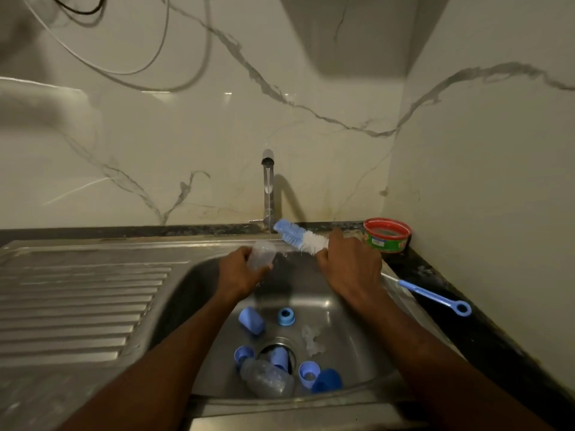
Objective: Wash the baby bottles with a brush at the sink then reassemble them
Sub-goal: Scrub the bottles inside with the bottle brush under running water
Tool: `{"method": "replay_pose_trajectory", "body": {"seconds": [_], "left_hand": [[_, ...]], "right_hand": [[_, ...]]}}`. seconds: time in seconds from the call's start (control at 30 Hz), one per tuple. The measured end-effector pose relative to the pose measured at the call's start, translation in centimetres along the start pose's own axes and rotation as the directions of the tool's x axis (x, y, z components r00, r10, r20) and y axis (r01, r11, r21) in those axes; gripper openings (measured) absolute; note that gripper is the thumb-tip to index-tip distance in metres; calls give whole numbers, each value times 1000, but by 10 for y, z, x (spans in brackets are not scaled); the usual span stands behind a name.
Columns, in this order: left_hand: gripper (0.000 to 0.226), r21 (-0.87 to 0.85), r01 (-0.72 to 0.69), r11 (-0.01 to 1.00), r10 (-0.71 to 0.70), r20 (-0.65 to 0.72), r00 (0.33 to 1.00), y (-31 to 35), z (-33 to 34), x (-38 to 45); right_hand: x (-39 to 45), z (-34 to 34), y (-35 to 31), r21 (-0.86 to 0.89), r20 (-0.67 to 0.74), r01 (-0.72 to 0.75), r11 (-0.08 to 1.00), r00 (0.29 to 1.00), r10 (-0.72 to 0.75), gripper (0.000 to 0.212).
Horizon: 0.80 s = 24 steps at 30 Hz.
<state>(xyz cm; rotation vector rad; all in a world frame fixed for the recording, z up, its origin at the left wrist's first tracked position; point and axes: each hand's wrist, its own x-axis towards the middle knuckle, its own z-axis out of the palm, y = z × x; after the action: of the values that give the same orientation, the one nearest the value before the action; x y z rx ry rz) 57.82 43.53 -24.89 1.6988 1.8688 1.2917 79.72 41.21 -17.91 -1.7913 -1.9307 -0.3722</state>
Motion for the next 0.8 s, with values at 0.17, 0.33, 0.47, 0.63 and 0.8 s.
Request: {"method": "replay_pose_trajectory", "body": {"seconds": [0.17, 0.33, 0.47, 0.63, 0.8], "left_hand": [[49, -67, -78, 995, 77, -23, 997, 4, 12, -3], [49, -60, -233, 971, 236, 60, 970, 16, 18, -7], [33, -215, 7, 976, -31, -109, 994, 2, 10, 5], [45, -220, -126, 967, 105, -101, 989, 3, 3, 3], [51, -92, -298, 950, 294, -52, 954, 9, 10, 0]], "right_hand": [[-3, 11, -11, 48, 6, 122, 991, 992, -123, 29], [4, 13, -27, 49, 29, 148, 988, 988, -149, 29], [-5, 14, -17, 56, 13, 160, 985, 987, -161, 32], [-4, 15, -18, 87, 1, 146, 985, 989, -147, 34], [4, 17, -20, 108, -20, 129, 986, 992, -127, 32]]}}
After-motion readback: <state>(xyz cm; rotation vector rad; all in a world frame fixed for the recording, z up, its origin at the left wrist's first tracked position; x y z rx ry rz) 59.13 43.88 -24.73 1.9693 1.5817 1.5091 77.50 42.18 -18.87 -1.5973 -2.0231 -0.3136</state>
